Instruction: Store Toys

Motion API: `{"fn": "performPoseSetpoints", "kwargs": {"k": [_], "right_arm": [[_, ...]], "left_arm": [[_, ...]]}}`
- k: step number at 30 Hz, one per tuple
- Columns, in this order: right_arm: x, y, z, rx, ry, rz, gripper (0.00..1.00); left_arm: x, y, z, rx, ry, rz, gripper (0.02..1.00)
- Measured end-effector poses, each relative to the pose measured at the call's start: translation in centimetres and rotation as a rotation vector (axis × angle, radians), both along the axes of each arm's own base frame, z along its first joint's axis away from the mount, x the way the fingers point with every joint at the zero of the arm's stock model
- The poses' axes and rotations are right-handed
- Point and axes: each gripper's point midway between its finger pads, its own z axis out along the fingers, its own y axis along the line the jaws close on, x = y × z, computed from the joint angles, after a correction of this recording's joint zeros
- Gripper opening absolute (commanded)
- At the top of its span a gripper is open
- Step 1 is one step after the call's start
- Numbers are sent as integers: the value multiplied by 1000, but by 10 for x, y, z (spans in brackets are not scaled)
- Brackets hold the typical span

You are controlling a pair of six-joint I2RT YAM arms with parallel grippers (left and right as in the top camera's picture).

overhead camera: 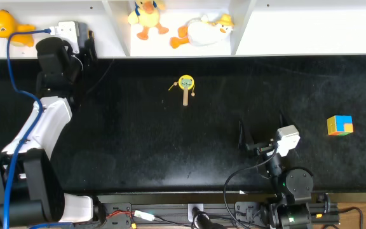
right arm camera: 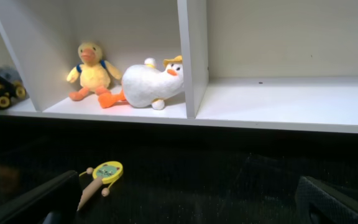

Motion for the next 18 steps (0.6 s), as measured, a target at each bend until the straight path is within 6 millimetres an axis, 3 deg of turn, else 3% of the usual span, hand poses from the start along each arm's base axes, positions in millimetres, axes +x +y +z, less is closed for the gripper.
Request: {"fn": "performPoseSetpoints", "kwargs": {"k": [7,18], "right_arm": [[0,0,0,0,0,0,996],[0,0,0,0,0,0,996]], "left_arm": [[1,0,1,1,-6,-1,827],[-2,-2,-2,-5,14,-8,976]]}}
